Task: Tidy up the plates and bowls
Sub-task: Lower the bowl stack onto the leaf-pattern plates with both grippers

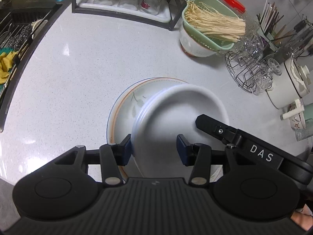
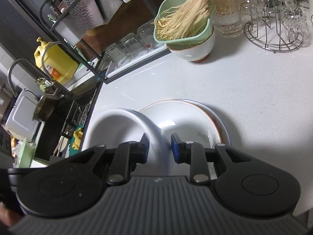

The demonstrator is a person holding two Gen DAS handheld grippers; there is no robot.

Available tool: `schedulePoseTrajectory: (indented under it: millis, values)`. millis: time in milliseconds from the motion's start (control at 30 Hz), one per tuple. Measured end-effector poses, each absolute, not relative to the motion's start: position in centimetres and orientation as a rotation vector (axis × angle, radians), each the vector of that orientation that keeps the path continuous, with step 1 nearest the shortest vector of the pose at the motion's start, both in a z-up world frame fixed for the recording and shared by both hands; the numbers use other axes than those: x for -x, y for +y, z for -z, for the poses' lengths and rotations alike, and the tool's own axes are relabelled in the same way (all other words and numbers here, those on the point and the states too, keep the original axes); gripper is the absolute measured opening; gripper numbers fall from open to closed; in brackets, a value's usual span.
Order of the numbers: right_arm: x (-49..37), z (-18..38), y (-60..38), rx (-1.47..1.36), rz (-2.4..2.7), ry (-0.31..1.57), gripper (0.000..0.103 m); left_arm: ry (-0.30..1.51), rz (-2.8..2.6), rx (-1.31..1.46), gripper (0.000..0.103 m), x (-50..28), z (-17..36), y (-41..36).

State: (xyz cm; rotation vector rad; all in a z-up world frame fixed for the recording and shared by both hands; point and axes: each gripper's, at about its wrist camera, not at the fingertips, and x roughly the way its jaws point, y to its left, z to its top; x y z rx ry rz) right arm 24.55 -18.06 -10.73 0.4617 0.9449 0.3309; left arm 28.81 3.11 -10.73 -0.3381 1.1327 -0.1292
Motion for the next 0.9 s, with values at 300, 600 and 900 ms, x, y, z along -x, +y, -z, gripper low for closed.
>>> schedulePoseTrajectory:
  millis: [300,600,900]
  values:
    - [-24.3,11.3,-18.2,-0.426,-0.314,0.935,0.028,1.137,0.132,0.315,0.053,-29.1,11.9,3.1]
    - [-24.2,10.3,-18.6,-0.409,-0.289,0.911,0.046,1.081,0.095,0.3,0.062,-28.2,10.0,3.7]
    - [-23.0,6.3,-19.3,-0.377,-0.273,0.853,0.049,1.025,0.051,0.219,0.062,-25.9,5.2,4.4]
